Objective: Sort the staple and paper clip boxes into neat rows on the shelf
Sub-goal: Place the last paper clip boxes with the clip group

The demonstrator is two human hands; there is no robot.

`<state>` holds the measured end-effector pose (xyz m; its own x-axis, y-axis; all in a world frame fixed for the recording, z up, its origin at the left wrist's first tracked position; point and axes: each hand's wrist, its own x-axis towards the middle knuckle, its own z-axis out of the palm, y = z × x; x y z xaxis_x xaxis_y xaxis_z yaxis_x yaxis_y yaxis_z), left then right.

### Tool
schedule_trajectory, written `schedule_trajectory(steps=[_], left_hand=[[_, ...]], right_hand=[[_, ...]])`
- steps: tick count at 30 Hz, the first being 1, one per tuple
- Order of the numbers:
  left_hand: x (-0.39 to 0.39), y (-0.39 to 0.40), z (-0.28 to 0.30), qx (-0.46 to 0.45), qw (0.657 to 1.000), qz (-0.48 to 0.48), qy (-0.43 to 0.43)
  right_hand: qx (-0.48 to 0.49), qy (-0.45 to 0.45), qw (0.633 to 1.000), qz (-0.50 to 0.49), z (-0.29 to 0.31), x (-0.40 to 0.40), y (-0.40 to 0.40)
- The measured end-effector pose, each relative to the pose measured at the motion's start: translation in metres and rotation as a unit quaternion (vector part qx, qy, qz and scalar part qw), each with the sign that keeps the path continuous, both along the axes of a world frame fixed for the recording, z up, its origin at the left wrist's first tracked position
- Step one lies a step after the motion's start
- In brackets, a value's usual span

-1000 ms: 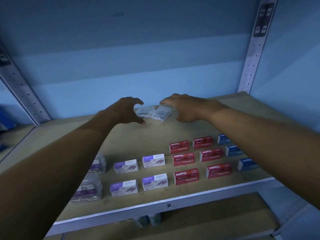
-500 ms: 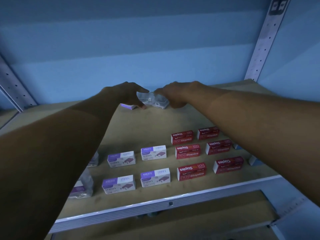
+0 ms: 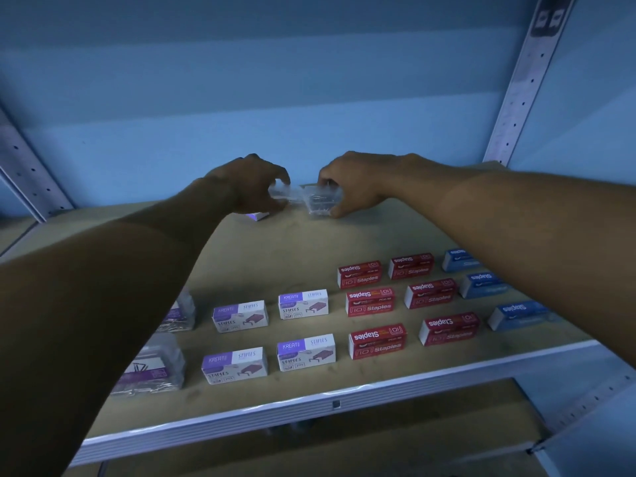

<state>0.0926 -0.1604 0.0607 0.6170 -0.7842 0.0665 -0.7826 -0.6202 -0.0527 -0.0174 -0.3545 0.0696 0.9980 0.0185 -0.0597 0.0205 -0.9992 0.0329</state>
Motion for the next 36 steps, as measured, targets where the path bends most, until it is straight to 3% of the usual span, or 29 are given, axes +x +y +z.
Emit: schedule_trajectory(steps=[5,11,19,24,36], left_hand=[[-0.010,0.018,0.010,-0.018,0.999,0.011,0.024],[-0.029,0.048,0.021,-0.104,0.993,0.016,0.060],[-0.060,0.078,0.026,-0.106,0.987,-0.021,0.116],[-0.083,0.089,0.025,-0.072,0.989,-0.015,0.131],[-0.108,0.097,0.015,-0.026,0.986,0.046,0.160]], right_hand=[[0.062,0.035,0.997,-0.023,0.013,-0.022,0.007],[0.179,0.063,0.981,-0.028,0.025,-0.048,0.021],[0.304,0.060,0.950,-0.036,0.028,-0.071,0.037],[0.305,0.074,0.949,-0.039,0.019,-0.079,0.044],[0.205,0.076,0.975,-0.047,0.015,-0.093,0.052]])
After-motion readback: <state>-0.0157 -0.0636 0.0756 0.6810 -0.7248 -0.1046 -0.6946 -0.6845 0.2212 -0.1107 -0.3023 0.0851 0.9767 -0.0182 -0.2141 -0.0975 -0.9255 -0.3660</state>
